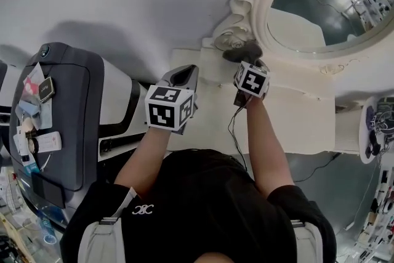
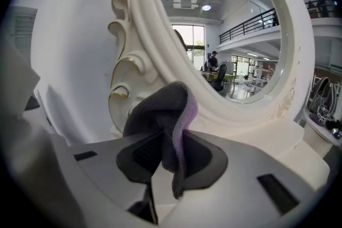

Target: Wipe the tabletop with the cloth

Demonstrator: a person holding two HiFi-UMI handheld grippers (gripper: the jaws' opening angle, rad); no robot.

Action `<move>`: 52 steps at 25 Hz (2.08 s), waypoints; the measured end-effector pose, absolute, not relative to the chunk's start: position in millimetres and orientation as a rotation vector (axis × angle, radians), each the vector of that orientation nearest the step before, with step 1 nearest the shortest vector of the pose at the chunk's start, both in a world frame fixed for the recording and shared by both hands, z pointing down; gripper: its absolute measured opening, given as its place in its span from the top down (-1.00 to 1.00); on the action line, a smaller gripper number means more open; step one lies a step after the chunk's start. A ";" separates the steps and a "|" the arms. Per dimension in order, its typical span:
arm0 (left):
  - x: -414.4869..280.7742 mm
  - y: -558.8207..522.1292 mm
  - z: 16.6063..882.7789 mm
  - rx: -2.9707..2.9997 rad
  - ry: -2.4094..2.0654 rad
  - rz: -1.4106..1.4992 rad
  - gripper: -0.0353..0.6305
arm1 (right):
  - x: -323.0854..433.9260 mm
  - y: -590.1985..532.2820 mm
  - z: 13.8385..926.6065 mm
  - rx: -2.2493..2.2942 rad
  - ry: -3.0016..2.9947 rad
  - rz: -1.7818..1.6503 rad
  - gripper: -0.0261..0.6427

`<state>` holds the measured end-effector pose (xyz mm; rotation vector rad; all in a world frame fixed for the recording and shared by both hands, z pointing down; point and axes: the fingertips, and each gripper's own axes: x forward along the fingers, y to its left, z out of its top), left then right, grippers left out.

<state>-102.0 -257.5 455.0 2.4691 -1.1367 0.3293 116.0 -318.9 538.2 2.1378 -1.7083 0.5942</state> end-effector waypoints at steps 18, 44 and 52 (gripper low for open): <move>-50.4 -241.9 469.8 2.504 -0.999 0.404 0.89 | 216.2 -312.0 526.2 2.341 -1.583 0.714 0.66; 150.7 -199.8 481.8 2.472 -1.140 0.520 0.89 | 421.0 -281.0 556.9 2.317 -1.692 0.787 0.66; 210.9 -188.2 480.8 2.498 -1.119 0.531 0.89 | 486.9 -269.9 526.1 2.389 -1.698 0.692 0.66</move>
